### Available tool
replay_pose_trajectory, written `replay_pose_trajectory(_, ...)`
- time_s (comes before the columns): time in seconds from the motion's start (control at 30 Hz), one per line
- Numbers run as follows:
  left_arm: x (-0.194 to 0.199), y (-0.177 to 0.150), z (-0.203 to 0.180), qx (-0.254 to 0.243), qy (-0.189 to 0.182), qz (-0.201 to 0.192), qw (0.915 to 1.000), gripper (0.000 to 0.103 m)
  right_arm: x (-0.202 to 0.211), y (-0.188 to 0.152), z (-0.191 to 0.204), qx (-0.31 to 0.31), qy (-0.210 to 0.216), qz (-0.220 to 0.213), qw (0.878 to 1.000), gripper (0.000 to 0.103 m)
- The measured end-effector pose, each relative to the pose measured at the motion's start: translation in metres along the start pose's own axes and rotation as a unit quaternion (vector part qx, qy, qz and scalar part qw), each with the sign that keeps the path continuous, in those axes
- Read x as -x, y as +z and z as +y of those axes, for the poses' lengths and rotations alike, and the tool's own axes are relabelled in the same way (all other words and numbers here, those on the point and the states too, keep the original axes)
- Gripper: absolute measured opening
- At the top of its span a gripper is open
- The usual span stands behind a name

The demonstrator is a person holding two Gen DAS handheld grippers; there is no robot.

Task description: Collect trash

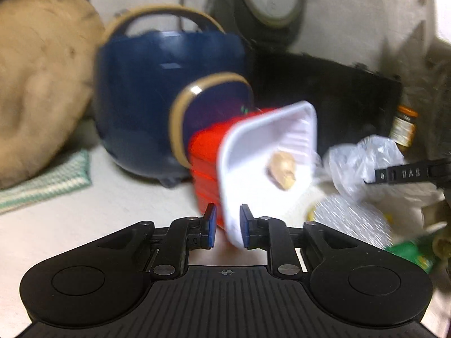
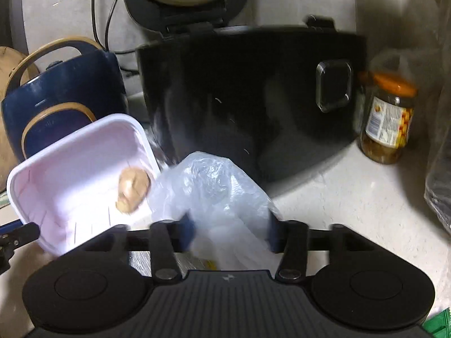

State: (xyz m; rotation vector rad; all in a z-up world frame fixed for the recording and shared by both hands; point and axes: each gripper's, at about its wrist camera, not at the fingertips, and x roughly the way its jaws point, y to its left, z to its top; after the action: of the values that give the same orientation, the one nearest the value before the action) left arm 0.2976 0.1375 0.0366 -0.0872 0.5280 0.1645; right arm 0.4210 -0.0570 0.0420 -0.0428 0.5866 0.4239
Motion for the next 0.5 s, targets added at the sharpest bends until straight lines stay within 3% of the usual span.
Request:
replay_pose_trajectory(0.03,0.002,-0.003,-0.002,-0.007,-0.013,0.005,0.9999,0.019,0.006,-0.004,-0.005,0.003,0.002,0.000,1.000,0.029)
replay_pose_trajectory(0.1,0.012,-0.010,-0.010,-0.019,-0.048,0.015,0.9986,0.020,0.020,-0.010,-0.013,0.011,-0.005,-0.001,1.000,0.023)
replay_pose_trajectory(0.2,0.029,-0.020,-0.022,-0.025,-0.103,0.033,0.9938,0.020,0.039,-0.018,-0.029,0.018,-0.041,-0.005,0.999,0.021)
replay_pose_trajectory(0.33,0.049,-0.033,-0.036,-0.036,-0.144,0.054,0.9873,0.020,0.058,-0.027,-0.056,0.010,-0.109,-0.012,0.994,0.020)
replay_pose_trajectory(0.4,0.059,-0.039,-0.041,-0.044,-0.152,0.059,0.9857,0.020,0.065,-0.029,-0.065,0.016,-0.140,-0.019,0.990,0.020)
replay_pose_trajectory(0.5,0.067,-0.039,-0.041,-0.048,-0.128,0.039,0.9898,0.020,0.077,-0.028,-0.077,0.007,-0.123,-0.024,0.992,0.026)
